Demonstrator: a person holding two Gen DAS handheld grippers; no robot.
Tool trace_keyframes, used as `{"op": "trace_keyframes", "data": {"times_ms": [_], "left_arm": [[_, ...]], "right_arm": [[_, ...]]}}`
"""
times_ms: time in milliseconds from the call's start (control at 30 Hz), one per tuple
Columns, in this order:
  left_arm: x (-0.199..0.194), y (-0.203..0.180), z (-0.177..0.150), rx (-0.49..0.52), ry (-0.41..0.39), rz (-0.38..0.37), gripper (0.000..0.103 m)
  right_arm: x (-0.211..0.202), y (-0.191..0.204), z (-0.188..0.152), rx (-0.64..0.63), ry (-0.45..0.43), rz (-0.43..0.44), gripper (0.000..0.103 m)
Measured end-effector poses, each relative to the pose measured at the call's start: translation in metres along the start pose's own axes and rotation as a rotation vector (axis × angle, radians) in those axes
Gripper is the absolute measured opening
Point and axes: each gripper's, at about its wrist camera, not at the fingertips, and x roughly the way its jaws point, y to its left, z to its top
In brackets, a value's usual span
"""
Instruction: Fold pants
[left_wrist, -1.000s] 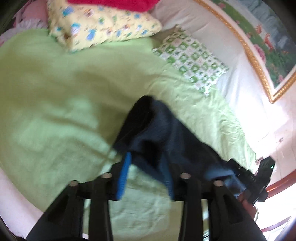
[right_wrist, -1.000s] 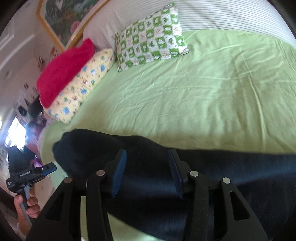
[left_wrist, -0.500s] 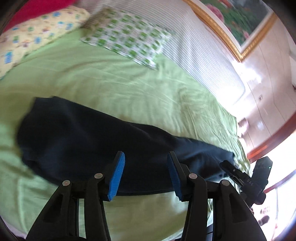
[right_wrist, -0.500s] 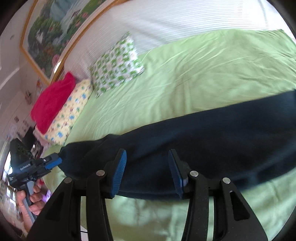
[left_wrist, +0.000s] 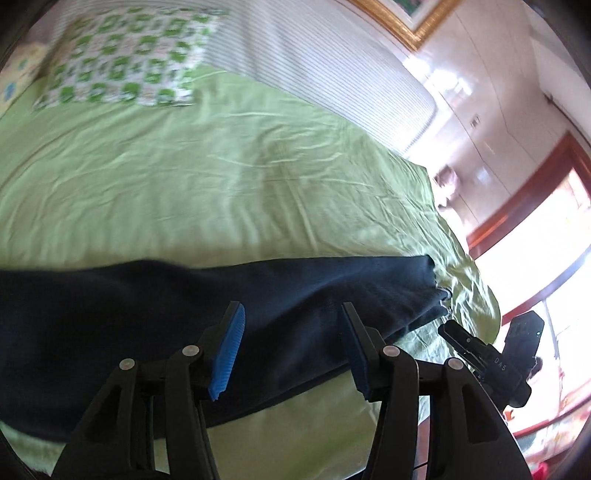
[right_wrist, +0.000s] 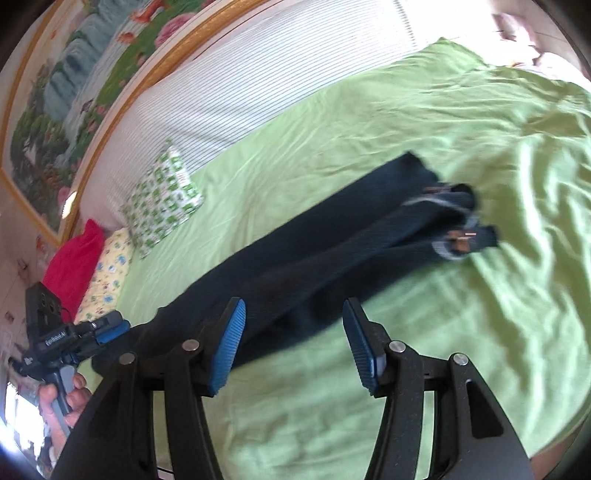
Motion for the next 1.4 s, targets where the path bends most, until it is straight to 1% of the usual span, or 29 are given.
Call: {"op": "trace_keyframes", "data": {"times_ms": [100, 300, 533, 567, 667, 800, 933, 1033, 1200, 1233, 1300, 1367, 1400], "left_arm": [[0.015, -0.019, 0.008, 0.032, 0.034, -0.032, 0.056], [0.037, -0.052, 0.017, 0.118, 0.076, -0.046, 0.057], [0.053, -0.071, 0.026, 0.147, 0.100, -0.061, 0.058], [0.056, -0.074, 0.028, 0.152, 0.105, -0.063, 0.058], [0.065, -0.082, 0.034, 0.173, 0.121, -0.066, 0.059], [0.079, -0.094, 0.042, 0.207, 0.143, -0.062, 0.061], [0.098, -0.105, 0.051, 0.234, 0.186, -0.063, 0.063], [0.115, -0.116, 0.058, 0.270, 0.222, -0.062, 0.064], [0.150, -0.138, 0.067, 0.373, 0.301, -0.056, 0.067], [0.158, -0.143, 0.068, 0.391, 0.315, -0.049, 0.067], [0.174, -0.151, 0.071, 0.422, 0.353, -0.058, 0.067], [0.193, -0.160, 0.075, 0.436, 0.402, -0.066, 0.067], [0.199, -0.163, 0.075, 0.443, 0.417, -0.073, 0.067]], "right_arm": [[-0.007, -0.013, -0.001, 0.039, -0.009, -0.015, 0.056], [-0.014, -0.033, -0.001, 0.096, -0.018, -0.036, 0.056], [-0.016, -0.042, 0.001, 0.133, -0.027, -0.036, 0.057], [-0.014, -0.044, 0.002, 0.149, -0.019, -0.033, 0.057], [-0.009, -0.050, 0.005, 0.198, 0.001, -0.035, 0.062], [-0.004, -0.058, 0.010, 0.263, 0.002, -0.035, 0.063], [0.003, -0.068, 0.016, 0.334, 0.002, -0.028, 0.063], [0.009, -0.075, 0.022, 0.390, -0.005, -0.005, 0.063], [0.014, -0.086, 0.036, 0.458, -0.045, -0.046, 0.063], [0.015, -0.088, 0.038, 0.459, -0.045, -0.053, 0.063], [0.020, -0.091, 0.043, 0.454, -0.048, -0.065, 0.063], [0.023, -0.091, 0.048, 0.425, -0.067, -0.071, 0.060], [0.024, -0.091, 0.049, 0.407, -0.075, -0.068, 0.048]]}}
